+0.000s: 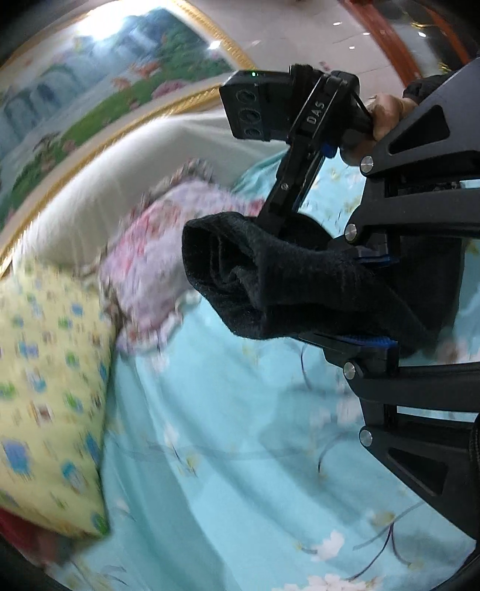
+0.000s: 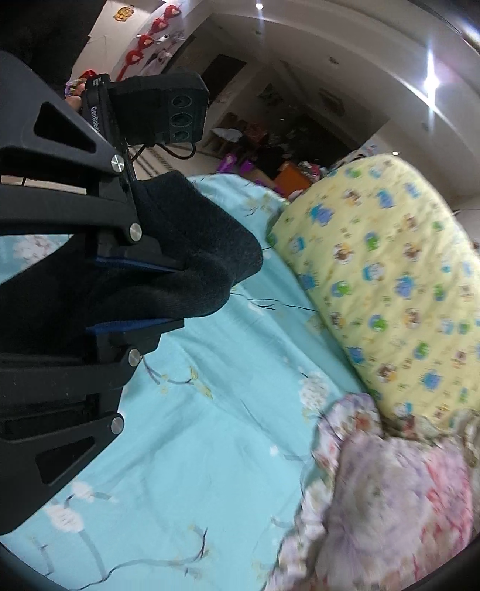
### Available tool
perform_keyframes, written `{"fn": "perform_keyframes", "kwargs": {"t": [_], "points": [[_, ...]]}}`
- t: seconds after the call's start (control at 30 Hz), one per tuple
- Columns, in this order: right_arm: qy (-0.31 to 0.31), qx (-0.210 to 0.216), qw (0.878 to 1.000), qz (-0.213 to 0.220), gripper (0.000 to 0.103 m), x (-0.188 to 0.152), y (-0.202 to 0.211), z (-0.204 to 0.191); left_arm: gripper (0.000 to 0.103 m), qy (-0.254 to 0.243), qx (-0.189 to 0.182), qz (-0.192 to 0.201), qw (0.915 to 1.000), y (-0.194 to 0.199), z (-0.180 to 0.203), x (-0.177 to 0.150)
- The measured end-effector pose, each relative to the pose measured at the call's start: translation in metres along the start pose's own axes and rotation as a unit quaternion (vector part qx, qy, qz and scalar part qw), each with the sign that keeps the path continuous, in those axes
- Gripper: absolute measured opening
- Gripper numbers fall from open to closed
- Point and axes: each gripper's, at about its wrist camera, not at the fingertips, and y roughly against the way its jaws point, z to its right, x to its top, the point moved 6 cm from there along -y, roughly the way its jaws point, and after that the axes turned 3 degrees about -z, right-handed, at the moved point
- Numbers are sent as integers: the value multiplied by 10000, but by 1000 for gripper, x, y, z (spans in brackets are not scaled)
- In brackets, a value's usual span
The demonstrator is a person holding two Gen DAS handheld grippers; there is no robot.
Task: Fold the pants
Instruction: 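Lift the folded end with both grippers and fold it over the stack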
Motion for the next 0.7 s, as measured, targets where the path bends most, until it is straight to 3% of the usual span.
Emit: {"fn": "perform_keyframes", "kwargs": {"t": [0.43, 0.7], "points": [[-286, -165, 9960, 831, 24, -39, 97, 14, 26, -835, -475, -358, 9947, -6, 108, -45], [-540, -268, 9894, 1319, 24, -73, 151, 31, 26, -1368, -706, -683, 9857, -23, 165, -76]]}}
